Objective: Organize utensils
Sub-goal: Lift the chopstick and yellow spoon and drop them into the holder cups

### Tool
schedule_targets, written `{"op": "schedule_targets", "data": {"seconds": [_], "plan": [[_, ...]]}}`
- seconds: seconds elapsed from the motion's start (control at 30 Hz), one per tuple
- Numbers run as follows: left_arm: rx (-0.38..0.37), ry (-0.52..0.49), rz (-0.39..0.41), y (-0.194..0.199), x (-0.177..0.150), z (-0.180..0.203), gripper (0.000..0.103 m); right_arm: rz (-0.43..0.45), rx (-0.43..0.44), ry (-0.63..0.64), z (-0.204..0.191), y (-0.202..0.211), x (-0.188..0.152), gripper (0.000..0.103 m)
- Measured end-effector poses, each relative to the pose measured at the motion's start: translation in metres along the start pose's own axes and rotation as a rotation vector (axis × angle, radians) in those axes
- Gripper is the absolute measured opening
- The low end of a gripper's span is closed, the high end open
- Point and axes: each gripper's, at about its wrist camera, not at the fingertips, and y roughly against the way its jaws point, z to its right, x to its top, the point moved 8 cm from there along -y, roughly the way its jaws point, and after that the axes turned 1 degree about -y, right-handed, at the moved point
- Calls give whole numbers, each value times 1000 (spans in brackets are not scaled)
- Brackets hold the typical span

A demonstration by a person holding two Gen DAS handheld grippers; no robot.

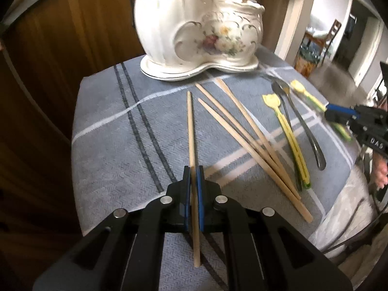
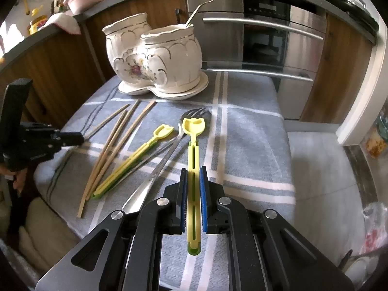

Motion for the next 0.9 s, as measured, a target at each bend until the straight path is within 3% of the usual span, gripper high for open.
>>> {"op": "schedule_targets", "data": {"seconds": [0.33, 0.7, 0.9], "plan": [[12, 1, -3, -3, 3, -2, 5, 110, 25, -10, -2, 21, 16, 10], [-85, 61, 216, 42, 15, -7, 5, 209, 52, -31, -8, 34, 49, 10], [-240, 127, 377, 86, 37, -10, 5, 254, 80, -39, -14, 42, 67, 10]]}}
